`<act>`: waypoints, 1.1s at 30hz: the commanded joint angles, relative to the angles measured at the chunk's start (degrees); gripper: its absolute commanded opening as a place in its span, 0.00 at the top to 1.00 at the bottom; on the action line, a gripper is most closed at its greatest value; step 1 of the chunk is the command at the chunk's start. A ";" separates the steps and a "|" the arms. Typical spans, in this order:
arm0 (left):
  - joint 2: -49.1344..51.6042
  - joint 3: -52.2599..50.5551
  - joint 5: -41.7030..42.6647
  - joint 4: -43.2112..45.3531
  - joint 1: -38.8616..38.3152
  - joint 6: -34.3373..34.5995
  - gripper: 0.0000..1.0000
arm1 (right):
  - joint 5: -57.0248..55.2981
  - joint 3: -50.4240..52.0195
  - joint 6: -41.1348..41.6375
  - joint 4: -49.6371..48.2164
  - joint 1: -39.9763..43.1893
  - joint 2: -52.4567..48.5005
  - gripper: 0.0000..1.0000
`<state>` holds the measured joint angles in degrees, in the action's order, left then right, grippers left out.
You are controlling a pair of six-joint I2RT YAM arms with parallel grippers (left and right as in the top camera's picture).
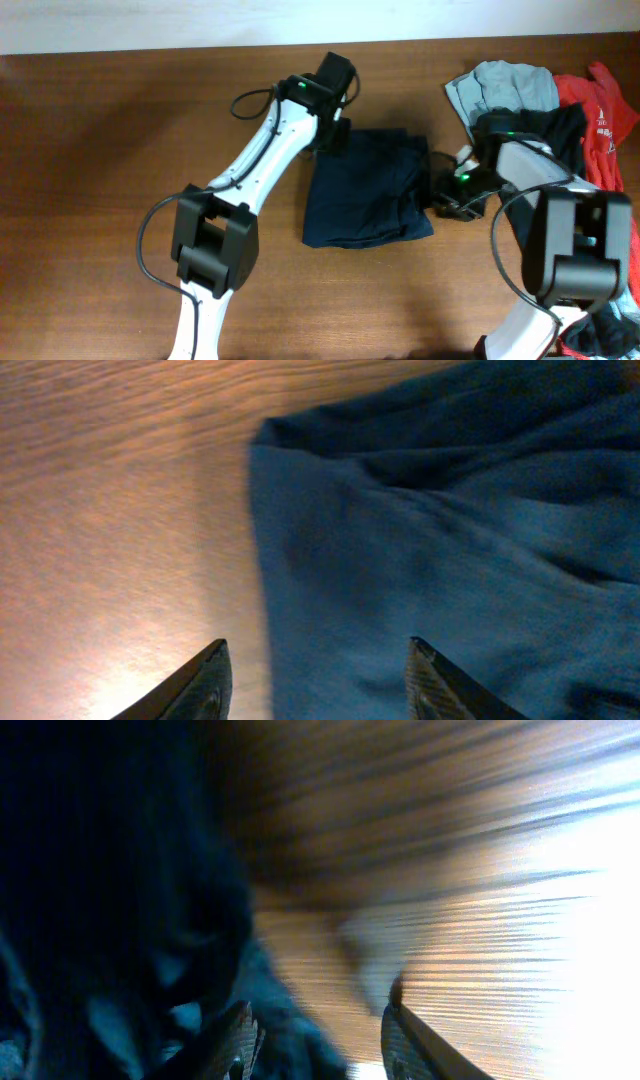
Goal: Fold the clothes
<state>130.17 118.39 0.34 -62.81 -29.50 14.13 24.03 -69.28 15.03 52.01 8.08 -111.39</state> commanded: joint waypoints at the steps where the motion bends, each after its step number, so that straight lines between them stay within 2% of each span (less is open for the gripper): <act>1: 4.09 0.70 1.84 0.61 0.07 -10.12 0.45 | 1.73 -0.61 -1.97 0.00 3.30 7.63 0.53; 5: 4.87 0.70 3.08 1.22 -0.02 -15.15 0.50 | 10.51 -0.61 -12.33 1.84 0.48 13.86 0.55; 7: 4.90 0.70 2.80 2.78 -0.13 -16.44 0.48 | 12.55 -0.61 -15.19 2.36 -2.54 14.36 0.60; 10: 5.11 0.70 0.81 3.61 0.28 -16.37 0.49 | 12.72 -0.52 -17.22 2.03 -7.56 14.19 0.60; 11: 5.16 0.70 0.02 3.61 0.61 -16.33 0.55 | 11.82 -0.44 -17.16 1.68 -9.70 14.16 0.59; 12: 5.16 0.70 -0.17 3.61 0.98 -16.33 0.60 | 9.73 -0.37 -17.00 1.55 -11.82 14.03 0.51; 14: 5.16 0.70 -0.15 3.61 1.84 -16.31 0.71 | 4.04 -0.26 -13.88 1.64 -15.15 13.51 0.43; 16: 5.16 0.70 -0.15 3.61 2.16 -16.31 0.76 | 0.81 0.15 -12.76 1.09 -17.55 13.00 0.39; 18: 5.16 0.70 -0.15 3.61 2.19 -16.26 0.81 | -2.73 0.61 -11.10 0.72 -19.67 12.24 0.39; 22: 5.16 0.70 -0.22 3.37 2.40 -14.78 0.95 | -11.82 1.66 -4.11 2.19 -21.62 9.90 0.72; 23: 5.16 0.70 -0.33 3.15 2.58 -14.27 0.97 | -13.62 1.97 -2.25 3.15 -21.51 9.75 0.77; 24: 5.16 0.70 -0.79 2.73 2.93 -13.27 0.99 | -15.04 2.25 -1.62 3.52 -21.31 9.73 0.79; 27: 5.16 0.70 -0.44 2.40 3.69 -13.31 0.99 | -15.65 2.29 -2.60 2.64 -21.14 9.73 0.80; 29: 5.05 0.76 0.35 2.47 3.78 -14.27 0.90 | -15.52 2.29 -4.31 1.90 -21.31 9.73 0.74; 30: 5.01 0.81 1.64 2.19 3.74 -16.33 0.82 | -15.50 2.29 -4.24 1.75 -21.29 9.73 0.71; 33: 3.96 1.05 2.43 1.20 3.74 -17.07 0.69 | -15.52 2.29 -4.26 1.66 -21.29 9.73 0.64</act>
<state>134.69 118.45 1.08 -60.93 -25.93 -1.06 10.52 -67.37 10.46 53.80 -13.28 -101.45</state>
